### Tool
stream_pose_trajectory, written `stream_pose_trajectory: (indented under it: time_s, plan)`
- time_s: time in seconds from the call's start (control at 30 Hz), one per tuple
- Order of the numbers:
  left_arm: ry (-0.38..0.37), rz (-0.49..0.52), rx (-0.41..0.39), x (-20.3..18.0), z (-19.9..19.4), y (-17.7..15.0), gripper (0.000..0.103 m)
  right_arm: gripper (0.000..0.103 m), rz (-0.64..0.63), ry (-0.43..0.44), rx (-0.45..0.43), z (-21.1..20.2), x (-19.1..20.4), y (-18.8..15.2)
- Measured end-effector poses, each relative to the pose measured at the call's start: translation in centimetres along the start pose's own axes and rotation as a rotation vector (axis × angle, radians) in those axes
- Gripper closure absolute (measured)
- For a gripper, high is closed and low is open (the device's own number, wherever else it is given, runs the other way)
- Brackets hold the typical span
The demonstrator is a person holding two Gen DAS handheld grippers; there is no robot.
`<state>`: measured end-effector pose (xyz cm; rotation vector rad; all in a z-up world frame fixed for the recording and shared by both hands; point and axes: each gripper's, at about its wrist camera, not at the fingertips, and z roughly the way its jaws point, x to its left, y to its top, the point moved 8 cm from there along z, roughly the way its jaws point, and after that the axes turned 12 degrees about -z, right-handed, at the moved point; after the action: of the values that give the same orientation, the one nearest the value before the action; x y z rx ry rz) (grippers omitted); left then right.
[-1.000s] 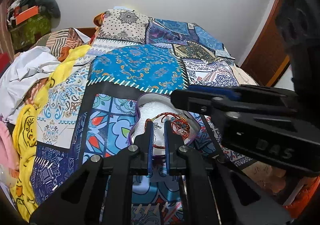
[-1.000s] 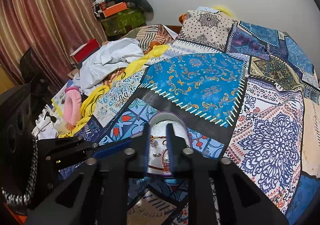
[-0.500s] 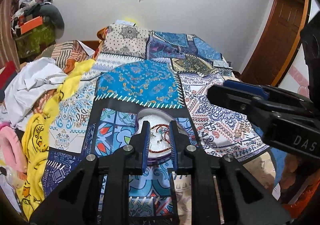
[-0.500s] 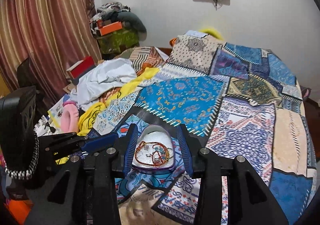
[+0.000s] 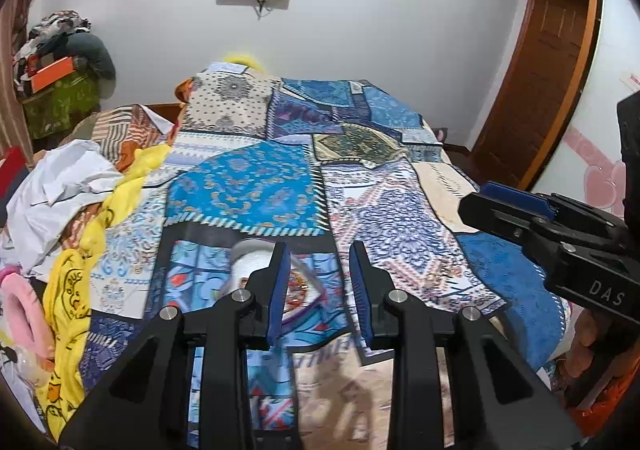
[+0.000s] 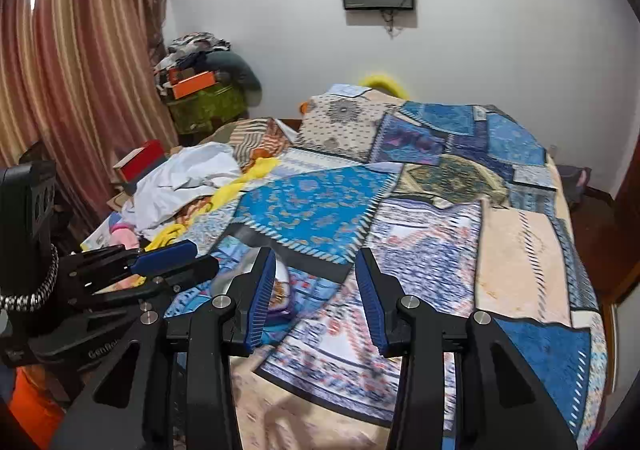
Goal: Organize jewelry
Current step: 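Withdraw both tools from the tin toward the gold rings on the cloth, then grasp a gold ring with the right tool while the left tool grasps another gold ring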
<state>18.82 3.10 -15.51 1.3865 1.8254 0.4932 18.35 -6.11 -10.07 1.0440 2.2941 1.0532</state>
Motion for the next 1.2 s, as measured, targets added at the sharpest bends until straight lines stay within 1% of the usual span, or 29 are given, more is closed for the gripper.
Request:
stream_pose_trajectory:
  time_s: [0.23,0.37,0.47,0.7,0.83,0.93,1.07,1.1,1.13,1.17,1.2]
  plan:
    - [-0.026,0.028,0.042,-3.3,2.0,-0.9,0.073,0.065,0.052,-0.051,0.019,-1.5,-3.7,-2.2]
    - [-0.041,0.052,0.073,-4.8,3.2,-1.8,0.073,0.064,0.068,-0.078,0.053,-1.7,-5.6,-3.8]
    - [-0.046,0.066,0.100,-5.4,4.2,-2.6,0.072,0.061,0.078,-0.090,0.085,-1.4,-6.6,-5.1]
    - [-0.058,0.080,0.182,-5.9,6.8,-4.6,0.072,0.060,0.087,-0.063,0.178,0.9,-6.7,-8.3]
    - [-0.060,0.096,0.211,-6.2,7.7,-5.6,0.072,0.060,0.072,-0.051,0.229,2.6,-6.7,-9.8]
    - [-0.061,0.097,0.224,-6.1,8.3,-6.0,0.072,0.060,0.063,-0.030,0.253,3.7,-6.8,-10.3]
    - [-0.067,0.102,0.245,-6.1,9.0,-6.5,0.072,0.060,0.033,-0.027,0.265,4.6,-6.9,-10.5]
    - [-0.069,0.102,0.249,-6.1,9.1,-6.5,0.072,0.062,0.024,-0.031,0.261,4.7,-6.9,-10.4]
    - [-0.076,0.099,0.254,-6.2,9.2,-6.5,0.072,0.065,0.010,-0.034,0.262,4.8,-6.8,-10.5]
    - [-0.084,0.095,0.258,-6.2,9.3,-6.6,0.072,0.074,-0.009,-0.038,0.265,4.9,-6.6,-10.5]
    - [-0.094,0.092,0.265,-6.4,9.4,-6.7,0.072,0.080,-0.023,-0.041,0.262,5.0,-6.5,-10.5]
